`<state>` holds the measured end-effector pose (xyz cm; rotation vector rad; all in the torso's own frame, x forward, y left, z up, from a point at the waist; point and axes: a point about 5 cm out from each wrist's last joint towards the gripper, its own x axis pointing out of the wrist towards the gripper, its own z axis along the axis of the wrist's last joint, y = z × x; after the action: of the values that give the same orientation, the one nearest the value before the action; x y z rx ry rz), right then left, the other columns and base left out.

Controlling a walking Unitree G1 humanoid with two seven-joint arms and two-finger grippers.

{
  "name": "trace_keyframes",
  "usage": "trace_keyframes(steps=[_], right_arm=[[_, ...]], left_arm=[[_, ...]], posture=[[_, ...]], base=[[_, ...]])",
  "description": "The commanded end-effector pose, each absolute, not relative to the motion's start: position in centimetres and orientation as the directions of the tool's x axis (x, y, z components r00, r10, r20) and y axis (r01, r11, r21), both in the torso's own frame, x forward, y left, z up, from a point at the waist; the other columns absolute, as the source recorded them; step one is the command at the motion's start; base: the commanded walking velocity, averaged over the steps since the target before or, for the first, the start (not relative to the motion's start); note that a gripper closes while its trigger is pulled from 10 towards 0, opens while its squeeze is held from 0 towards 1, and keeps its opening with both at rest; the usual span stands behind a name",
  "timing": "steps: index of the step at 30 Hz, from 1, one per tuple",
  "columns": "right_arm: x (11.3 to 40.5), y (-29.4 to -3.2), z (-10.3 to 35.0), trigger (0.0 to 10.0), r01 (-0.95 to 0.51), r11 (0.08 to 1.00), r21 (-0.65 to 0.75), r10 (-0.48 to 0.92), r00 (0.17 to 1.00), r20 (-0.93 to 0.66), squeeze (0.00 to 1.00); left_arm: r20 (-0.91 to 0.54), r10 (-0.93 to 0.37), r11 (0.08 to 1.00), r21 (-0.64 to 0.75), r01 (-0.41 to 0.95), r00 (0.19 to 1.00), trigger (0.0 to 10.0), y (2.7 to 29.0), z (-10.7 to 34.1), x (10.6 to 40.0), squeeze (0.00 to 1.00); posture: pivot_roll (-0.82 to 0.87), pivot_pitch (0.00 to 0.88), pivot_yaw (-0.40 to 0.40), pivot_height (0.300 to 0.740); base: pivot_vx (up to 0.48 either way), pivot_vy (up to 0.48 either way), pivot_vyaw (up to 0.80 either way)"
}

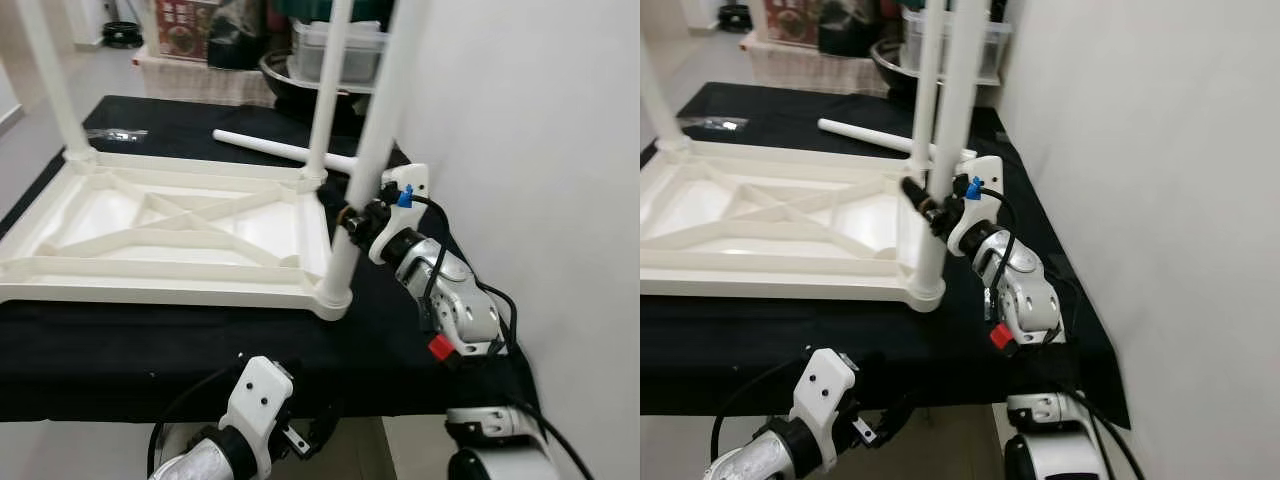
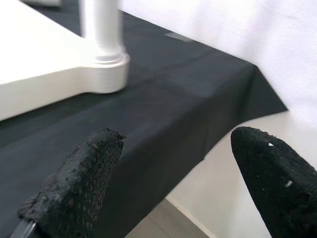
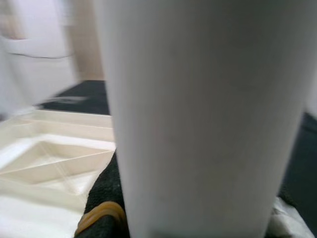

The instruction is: Building children table

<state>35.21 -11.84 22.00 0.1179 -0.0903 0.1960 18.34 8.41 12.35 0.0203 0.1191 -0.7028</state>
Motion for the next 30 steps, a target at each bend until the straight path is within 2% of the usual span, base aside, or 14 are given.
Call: trace_keyframes(steps=[1,7,8,10,11,16,17,18,19,20,22,24,25,30], right_arm=[[33.8,-16.3,18.8,0.0,0.235,0.968,0.090,-0.230,0.971,-0.065,0.00],[33.0,-15.7,18.6,0.0,0.362,0.927,0.095,-0.353,0.930,-0.101,0.00],[33.2,-15.1,18.6,6.3,0.380,0.919,0.109,-0.369,0.923,-0.110,0.00],[33.3,-14.4,18.7,6.3,0.398,0.909,0.124,-0.384,0.915,-0.119,0.00],[33.4,-14.1,19.0,10.0,0.388,0.909,0.153,-0.377,0.921,-0.098,1.00],[34.0,-13.3,20.1,10.0,0.297,0.932,0.207,-0.300,0.954,-0.016,1.00],[34.4,-12.9,20.7,10.0,0.212,0.947,0.243,-0.224,0.974,0.024,0.22],[34.4,-12.9,20.7,10.0,0.212,0.947,0.243,-0.224,0.974,0.024,0.22],[34.7,-12.7,21.1,10.0,0.145,0.956,0.257,-0.167,0.984,0.066,0.00],[35.1,-12.6,21.5,10.0,0.024,0.958,0.285,-0.056,0.993,0.104,0.00],[35.5,-12.9,21.9,10.0,-0.070,0.955,0.288,0.026,0.988,0.152,0.00],[36.0,-13.7,22.2,10.0,-0.354,0.882,0.310,0.304,0.932,0.200,0.00],[36.0,-13.7,22.2,10.0,-0.354,0.882,0.310,0.304,0.932,0.200,0.00],[34.5,-14.6,22.4,10.0,-0.777,0.593,0.211,0.747,0.629,0.216,0.00]], left_arm=[[-0.124,-0.649,0.759,-0.034,0.650,0.751,10.0,8.3,12.2,18.3,0.00],[-0.123,-0.646,0.762,-0.031,0.647,0.754,10.0,8.3,12.2,18.4,0.00],[-0.123,-0.645,0.762,-0.032,0.647,0.754,10.0,8.4,12.2,18.4,0.00],[-0.123,-0.645,0.762,-0.033,0.647,0.754,10.0,8.4,12.2,18.4,0.00],[-0.122,-0.645,0.762,-0.033,0.647,0.754,10.0,8.4,12.2,18.4,0.00],[-0.123,-0.644,0.763,-0.032,0.645,0.755,10.0,8.4,12.2,18.4,0.00],[-0.122,-0.644,0.763,-0.032,0.645,0.756,10.0,8.4,12.3,18.4,0.00],[-0.122,-0.644,0.763,-0.032,0.645,0.756,10.0,8.4,12.3,18.4,0.00],[-0.122,-0.643,0.764,-0.032,0.645,0.756,10.0,8.4,12.2,18.4,0.00],[-0.121,-0.643,0.764,-0.032,0.644,0.756,10.0,8.4,12.3,18.5,0.00],[-0.121,-0.643,0.764,-0.031,0.644,0.756,10.0,8.4,12.3,18.5,0.00],[-0.121,-0.643,0.764,-0.031,0.644,0.757,10.0,8.4,12.3,18.5,0.00],[-0.121,-0.643,0.764,-0.031,0.644,0.757,10.0,8.4,12.3,18.5,0.00],[-0.121,-0.643,0.764,-0.031,0.644,0.756,10.0,8.4,12.3,18.5,0.00]], posture=[[0.14,0.075,-0.136,0.740],[0.14,0.081,-0.135,0.740],[0.14,0.080,-0.134,0.740],[0.14,0.080,-0.134,0.740],[0.14,0.083,-0.135,0.740],[0.13,0.089,-0.136,0.740],[0.13,0.089,-0.136,0.740],[0.13,0.089,-0.136,0.740],[0.13,0.088,-0.135,0.740],[0.13,0.089,-0.136,0.740],[0.13,0.092,-0.134,0.740],[0.13,0.090,-0.136,0.740],[0.13,0.090,-0.136,0.740],[0.14,0.089,-0.136,0.740]], base=[[0.000,0.000,0.00],[0.000,0.000,0.00],[0.000,0.000,0.00],[0.000,0.000,0.00],[0.000,0.000,0.00],[0.000,0.000,0.00],[0.000,0.000,0.00],[0.000,0.000,0.00],[0.000,0.000,0.00],[0.000,0.000,0.00],[0.000,0.000,0.00],[0.000,0.000,0.00],[0.000,0.000,0.00],[0.000,0.000,0.00]])
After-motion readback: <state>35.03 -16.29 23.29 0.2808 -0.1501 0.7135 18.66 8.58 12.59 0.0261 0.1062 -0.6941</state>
